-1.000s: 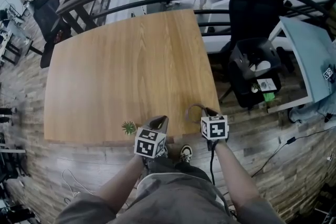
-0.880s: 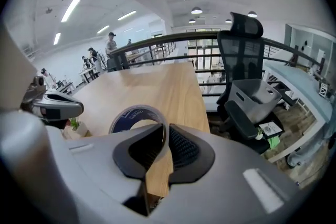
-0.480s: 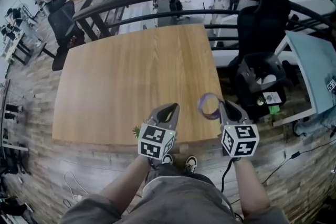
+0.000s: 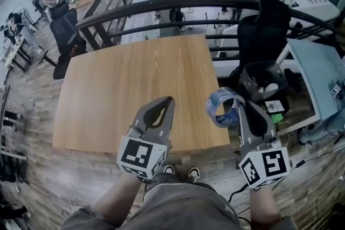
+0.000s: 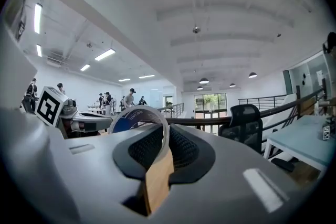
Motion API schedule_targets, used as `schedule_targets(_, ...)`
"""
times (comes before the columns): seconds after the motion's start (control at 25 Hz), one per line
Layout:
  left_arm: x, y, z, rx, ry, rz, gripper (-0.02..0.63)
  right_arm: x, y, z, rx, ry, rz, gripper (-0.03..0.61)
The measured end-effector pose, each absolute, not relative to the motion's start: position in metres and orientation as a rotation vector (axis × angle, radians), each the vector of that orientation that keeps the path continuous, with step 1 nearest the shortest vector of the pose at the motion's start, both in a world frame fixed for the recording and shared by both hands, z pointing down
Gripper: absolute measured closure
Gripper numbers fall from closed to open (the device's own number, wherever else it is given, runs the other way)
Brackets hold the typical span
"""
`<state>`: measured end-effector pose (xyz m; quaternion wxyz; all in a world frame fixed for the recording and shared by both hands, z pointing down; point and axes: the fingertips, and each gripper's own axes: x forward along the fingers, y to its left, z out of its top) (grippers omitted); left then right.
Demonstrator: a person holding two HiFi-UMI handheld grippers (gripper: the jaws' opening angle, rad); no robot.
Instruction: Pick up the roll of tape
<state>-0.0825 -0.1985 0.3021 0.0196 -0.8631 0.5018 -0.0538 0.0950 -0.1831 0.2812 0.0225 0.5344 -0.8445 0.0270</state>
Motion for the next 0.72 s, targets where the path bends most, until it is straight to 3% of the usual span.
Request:
schedule_targets(0.36,-0.080,-0.155,0.247,-2.522,1.508,-0.205,0.612,0.113,-0.142,0.219,1.735,-2.666,-0.126,0.529)
schedule_targets(0.72,-0.072,-0.143,0.236,-2.524,1.476,-0.185,0.612,0.123,-0.131,0.214,1.740,-2.659,-0.168,0.530)
